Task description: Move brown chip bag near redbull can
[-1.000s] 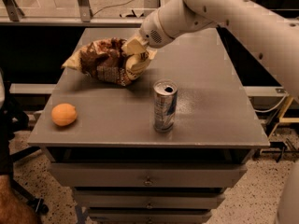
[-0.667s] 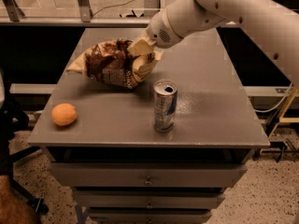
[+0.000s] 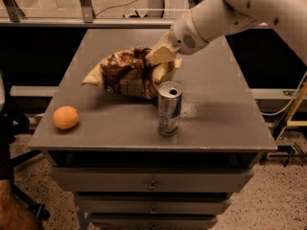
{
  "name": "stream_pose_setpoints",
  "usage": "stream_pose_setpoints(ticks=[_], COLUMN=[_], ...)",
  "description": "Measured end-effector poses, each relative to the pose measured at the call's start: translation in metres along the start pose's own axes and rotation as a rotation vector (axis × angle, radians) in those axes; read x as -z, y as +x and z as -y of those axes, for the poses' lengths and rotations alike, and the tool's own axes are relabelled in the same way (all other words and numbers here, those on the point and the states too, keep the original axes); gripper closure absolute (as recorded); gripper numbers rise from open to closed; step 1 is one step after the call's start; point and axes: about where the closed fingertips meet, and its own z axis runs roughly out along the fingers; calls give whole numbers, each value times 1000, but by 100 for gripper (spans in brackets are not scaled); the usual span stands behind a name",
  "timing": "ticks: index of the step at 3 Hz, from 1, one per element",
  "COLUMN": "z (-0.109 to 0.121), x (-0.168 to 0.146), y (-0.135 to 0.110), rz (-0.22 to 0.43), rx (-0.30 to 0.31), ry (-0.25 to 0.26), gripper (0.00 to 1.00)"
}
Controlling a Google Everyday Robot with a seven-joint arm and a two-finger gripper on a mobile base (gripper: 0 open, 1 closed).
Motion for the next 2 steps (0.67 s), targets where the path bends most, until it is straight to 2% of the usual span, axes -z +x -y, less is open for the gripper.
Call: stream_pose_setpoints(ticks=[1,2], z=[0,9], x=[13,28], y=[25,63], rz=[-7,2], rx=[-22,-55], ry=[4,28], gripper=[100,100])
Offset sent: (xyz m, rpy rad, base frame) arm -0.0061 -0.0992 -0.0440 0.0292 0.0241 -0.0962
